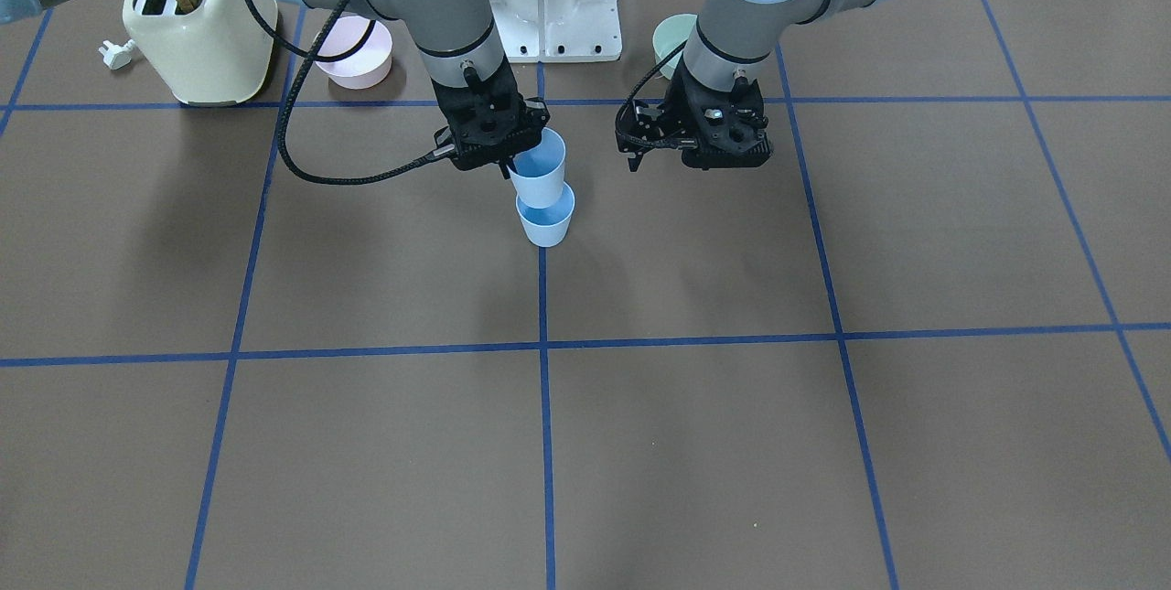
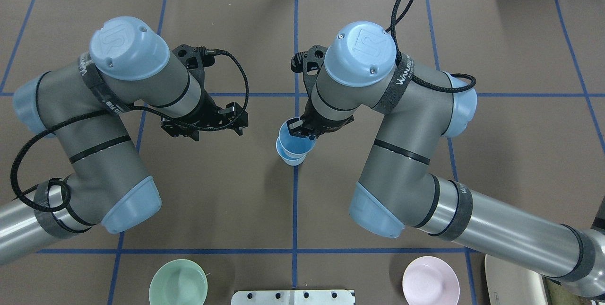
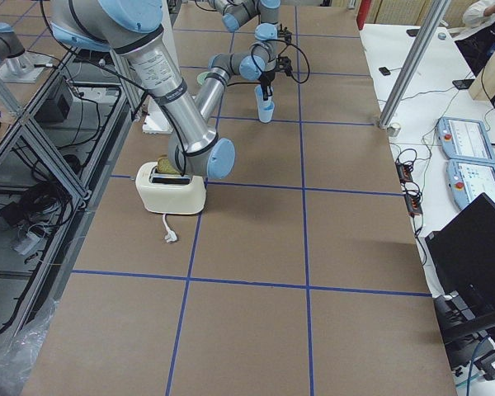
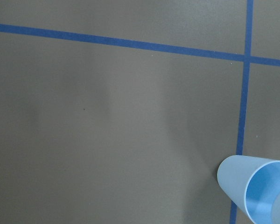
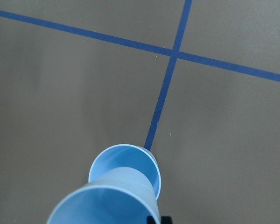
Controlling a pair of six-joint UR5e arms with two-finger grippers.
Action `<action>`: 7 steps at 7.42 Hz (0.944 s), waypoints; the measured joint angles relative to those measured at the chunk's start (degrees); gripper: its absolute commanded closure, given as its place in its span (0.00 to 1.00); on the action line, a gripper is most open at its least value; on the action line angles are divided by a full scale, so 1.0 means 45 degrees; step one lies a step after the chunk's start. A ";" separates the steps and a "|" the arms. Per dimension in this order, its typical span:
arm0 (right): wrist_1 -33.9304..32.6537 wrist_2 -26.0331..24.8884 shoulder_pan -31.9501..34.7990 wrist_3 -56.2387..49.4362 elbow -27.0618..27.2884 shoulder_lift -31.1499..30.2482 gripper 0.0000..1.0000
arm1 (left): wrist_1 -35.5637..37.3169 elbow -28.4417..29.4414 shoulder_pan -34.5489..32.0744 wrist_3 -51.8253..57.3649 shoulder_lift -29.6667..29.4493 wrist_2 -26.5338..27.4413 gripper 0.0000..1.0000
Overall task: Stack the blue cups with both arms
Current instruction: 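Open both grippers and lift them away from the stacked cups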
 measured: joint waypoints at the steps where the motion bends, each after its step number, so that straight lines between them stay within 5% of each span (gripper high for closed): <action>1: 0.0008 -0.0041 -0.0027 0.0000 -0.0023 0.0012 0.76 | -0.0008 -0.0002 0.0000 -0.0001 0.0002 0.0005 0.01; 2: 0.0013 -0.0069 -0.0036 0.0018 -0.0036 0.0018 0.01 | -0.0013 -0.0005 0.0000 -0.0001 0.0004 0.0011 0.01; 7: 0.0760 -0.0268 0.0758 0.0102 -0.0022 -0.0136 0.00 | 0.0039 -0.0344 -0.0416 0.0204 0.0262 -0.0030 0.01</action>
